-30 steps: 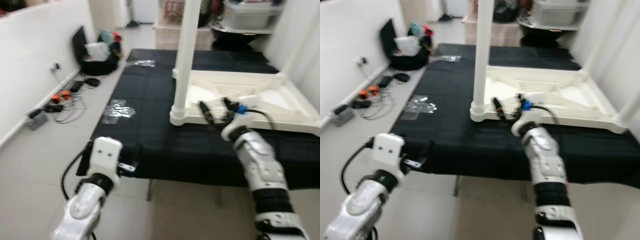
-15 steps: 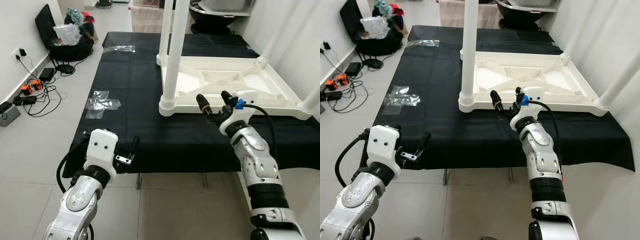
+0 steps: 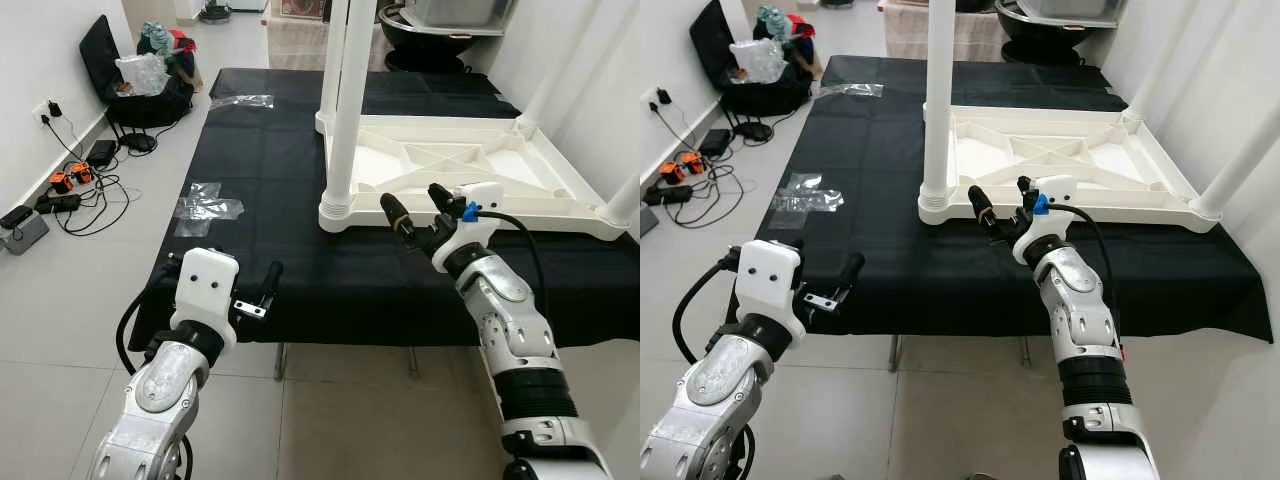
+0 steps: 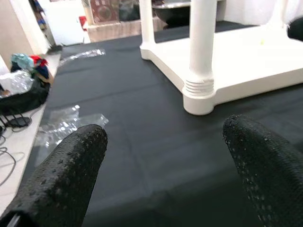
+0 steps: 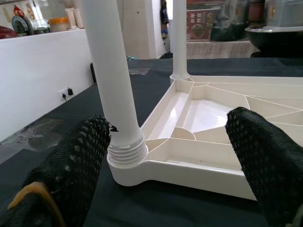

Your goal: Building children table

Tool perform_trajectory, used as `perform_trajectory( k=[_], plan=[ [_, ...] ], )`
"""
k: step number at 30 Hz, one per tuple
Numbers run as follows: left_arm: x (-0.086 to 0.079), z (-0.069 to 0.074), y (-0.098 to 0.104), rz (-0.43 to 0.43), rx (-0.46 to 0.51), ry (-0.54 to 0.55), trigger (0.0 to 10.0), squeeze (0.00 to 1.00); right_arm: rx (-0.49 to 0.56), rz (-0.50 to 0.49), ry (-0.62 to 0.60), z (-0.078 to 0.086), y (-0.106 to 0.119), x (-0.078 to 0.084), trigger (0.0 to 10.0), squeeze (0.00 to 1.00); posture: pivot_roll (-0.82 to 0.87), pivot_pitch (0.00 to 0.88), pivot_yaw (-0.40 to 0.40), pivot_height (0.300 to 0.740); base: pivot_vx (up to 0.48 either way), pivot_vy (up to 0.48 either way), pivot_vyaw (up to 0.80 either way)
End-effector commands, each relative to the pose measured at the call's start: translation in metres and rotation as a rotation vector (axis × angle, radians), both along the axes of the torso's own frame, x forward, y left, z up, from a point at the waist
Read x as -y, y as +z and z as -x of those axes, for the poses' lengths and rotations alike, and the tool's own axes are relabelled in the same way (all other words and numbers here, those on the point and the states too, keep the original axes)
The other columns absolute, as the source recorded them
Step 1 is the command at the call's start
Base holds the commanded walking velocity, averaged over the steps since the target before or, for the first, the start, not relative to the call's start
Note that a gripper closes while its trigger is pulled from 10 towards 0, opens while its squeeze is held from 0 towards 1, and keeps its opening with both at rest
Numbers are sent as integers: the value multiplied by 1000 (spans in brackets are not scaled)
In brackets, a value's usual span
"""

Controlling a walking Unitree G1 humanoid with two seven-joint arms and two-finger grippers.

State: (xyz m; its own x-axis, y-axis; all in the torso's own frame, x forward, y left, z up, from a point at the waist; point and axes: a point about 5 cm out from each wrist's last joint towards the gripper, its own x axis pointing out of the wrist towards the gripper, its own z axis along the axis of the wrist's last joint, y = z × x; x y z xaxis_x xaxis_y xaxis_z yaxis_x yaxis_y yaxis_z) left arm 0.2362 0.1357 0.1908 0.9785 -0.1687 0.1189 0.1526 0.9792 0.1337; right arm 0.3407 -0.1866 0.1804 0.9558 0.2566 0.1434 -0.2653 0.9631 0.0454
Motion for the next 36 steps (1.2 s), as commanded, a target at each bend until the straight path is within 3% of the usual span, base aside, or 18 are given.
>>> perform_trajectory(
  k=[1, 5, 6, 7, 8, 10, 11, 13, 16, 27, 36],
  plan=[
    [-13, -1, 13, -34, 59, 91, 10000, 0, 40, 4, -68, 2, 6, 7, 10000, 0, 69, 74, -63, 740, 0, 0, 0],
    [-25, -2, 22, -57, 108, 180, 10000, 0, 50, 12, -106, 1, 8, 9, 10000, 0, 70, 71, -63, 740, 0, 0, 0],
    [-55, -3, 36, -91, 168, 345, 10000, 0, 89, 15, -214, -2, 17, 21, 10000, 0, 78, 57, -73, 740, 0, 0, 0],
    [-55, -3, 36, -91, 168, 345, 10000, 0, 89, 15, -214, -2, 17, 21, 10000, 0, 78, 57, -73, 740, 0, 0, 0],
    [-65, -2, 40, -103, 186, 400, 10000, 0, 102, 12, -252, -4, 21, 26, 10000, 0, 78, 57, -73, 740, 0, 0, 0],
    [-65, -2, 40, -103, 186, 400, 10000, 0, 102, 12, -252, -4, 21, 26, 10000, 0, 78, 57, -73, 740, 0, 0, 0],
    [-77, -1, 42, -109, 190, 444, 10000, 0, 115, 8, -292, -5, 26, 31, 10000, 0, 79, 55, -74, 740, 0, 0, 0],
    [-83, -2, 41, -119, 183, 457, 10000, 0, 124, 17, -321, -7, 28, 35, 10000, 0, 79, 44, -73, 740, 0, 0, -247],
    [-88, -5, 39, -136, 171, 458, 10000, 0, 140, 20, -348, -8, 32, 37, 10000, 0, 76, 37, -69, 740, 80, 0, -431],
    [-77, -11, 39, -116, 173, 400, 10000, 0, 152, 3, -363, -5, 34, 32, 10000, 0, 77, 37, -65, 740, 288, 0, 0],
    [-79, -10, 40, -117, 174, 404, 10000, 0, 162, -6, -370, -6, 34, 32, 10000, 0, 81, 45, -65, 740, 280, 0, 0]
  ],
)
